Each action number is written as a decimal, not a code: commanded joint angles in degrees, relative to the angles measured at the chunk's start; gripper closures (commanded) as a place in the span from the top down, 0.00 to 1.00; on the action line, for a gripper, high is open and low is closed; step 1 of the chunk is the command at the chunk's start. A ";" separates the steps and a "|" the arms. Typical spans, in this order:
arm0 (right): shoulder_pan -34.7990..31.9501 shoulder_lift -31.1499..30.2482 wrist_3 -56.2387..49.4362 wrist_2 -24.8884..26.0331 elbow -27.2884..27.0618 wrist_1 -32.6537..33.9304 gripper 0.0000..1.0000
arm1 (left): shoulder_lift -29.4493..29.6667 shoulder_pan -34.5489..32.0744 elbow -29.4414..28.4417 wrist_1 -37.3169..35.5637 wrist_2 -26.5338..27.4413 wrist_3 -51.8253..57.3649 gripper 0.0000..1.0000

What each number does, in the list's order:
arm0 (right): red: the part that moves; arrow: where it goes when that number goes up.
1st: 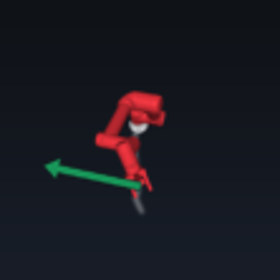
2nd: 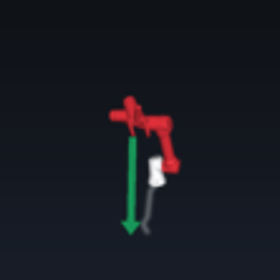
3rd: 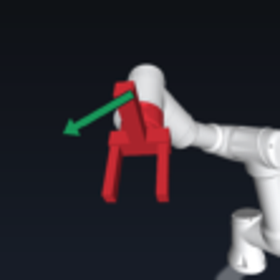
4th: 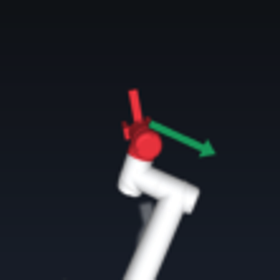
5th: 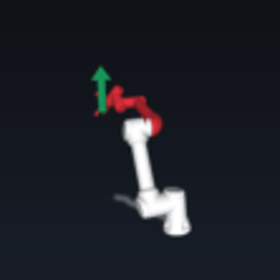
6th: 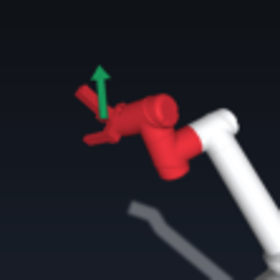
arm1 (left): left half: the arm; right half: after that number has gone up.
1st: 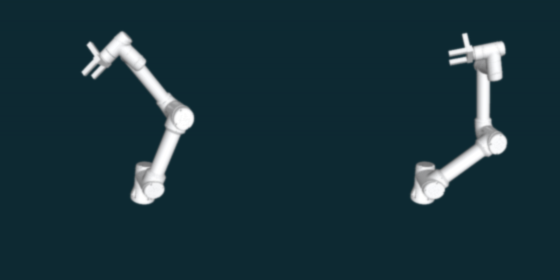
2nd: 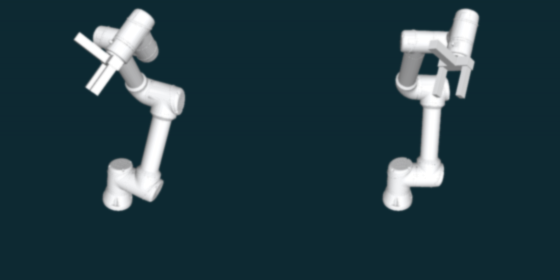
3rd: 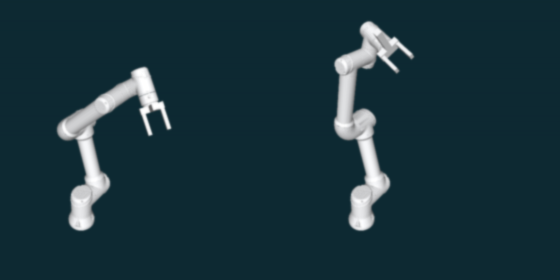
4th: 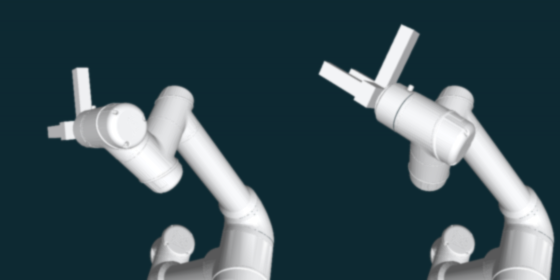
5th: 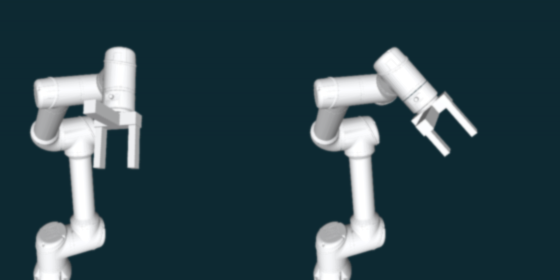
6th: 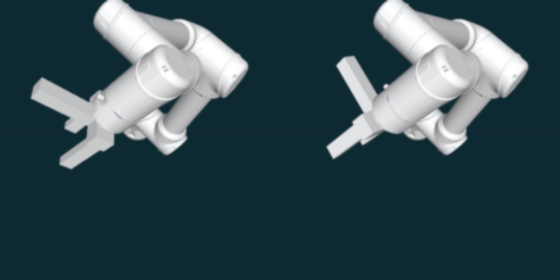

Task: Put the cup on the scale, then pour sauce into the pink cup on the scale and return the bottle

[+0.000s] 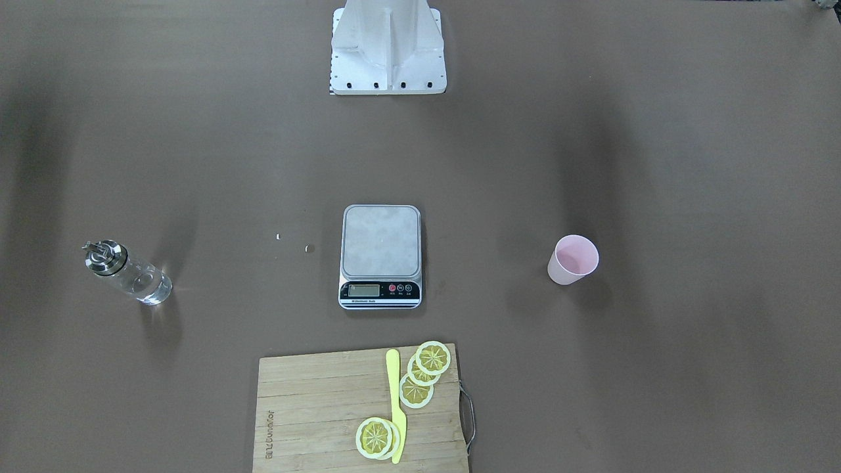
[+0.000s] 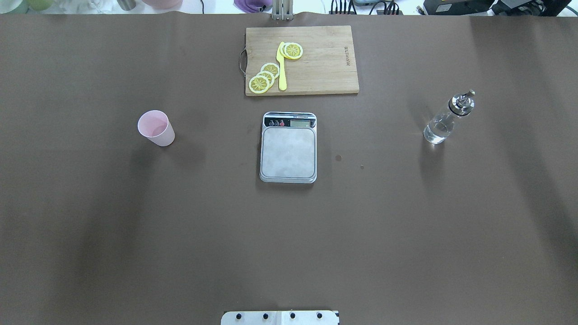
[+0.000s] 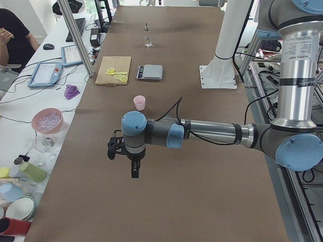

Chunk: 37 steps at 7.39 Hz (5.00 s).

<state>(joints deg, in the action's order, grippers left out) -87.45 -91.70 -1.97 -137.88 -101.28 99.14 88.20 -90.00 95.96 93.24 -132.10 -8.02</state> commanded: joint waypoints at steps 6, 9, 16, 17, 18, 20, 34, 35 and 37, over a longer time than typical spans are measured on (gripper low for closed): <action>0.00 0.11 -0.05 0.07 0.03 0.00 1.00 | 0.13 0.09 -0.07 -0.08 -0.09 0.19 0.99; 0.00 0.03 0.04 -0.02 -0.41 0.00 1.00 | 0.30 0.09 -0.16 -0.17 -0.09 0.28 0.99; 0.00 0.29 0.04 -0.55 -0.41 0.09 1.00 | 0.39 0.70 -0.07 0.27 0.00 0.28 0.99; 0.00 0.29 0.04 -0.89 -0.41 0.09 1.00 | 0.48 0.79 -0.07 0.27 0.00 0.19 0.99; 0.00 0.20 0.04 -0.98 -0.41 0.09 1.00 | 0.48 0.96 -0.07 0.27 0.00 0.02 0.99; 0.00 0.38 0.04 -0.98 -0.15 0.09 1.00 | 0.48 0.97 0.01 0.27 0.00 0.10 0.99; 0.00 0.03 1.97 -2.57 -0.50 0.00 1.00 | 17.22 17.72 -0.41 5.28 0.52 -26.95 0.99; 0.00 0.03 1.97 -2.57 -0.33 0.00 1.00 | 19.27 22.02 -0.34 5.28 1.14 -31.32 0.99; 0.00 -0.06 1.97 -2.57 -0.15 0.00 1.00 | 20.34 31.41 2.98 5.98 9.20 -44.65 0.98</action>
<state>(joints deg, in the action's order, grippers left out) -87.45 -91.69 -0.01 -140.44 -101.46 99.15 107.61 -64.77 97.06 98.85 -126.72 -44.25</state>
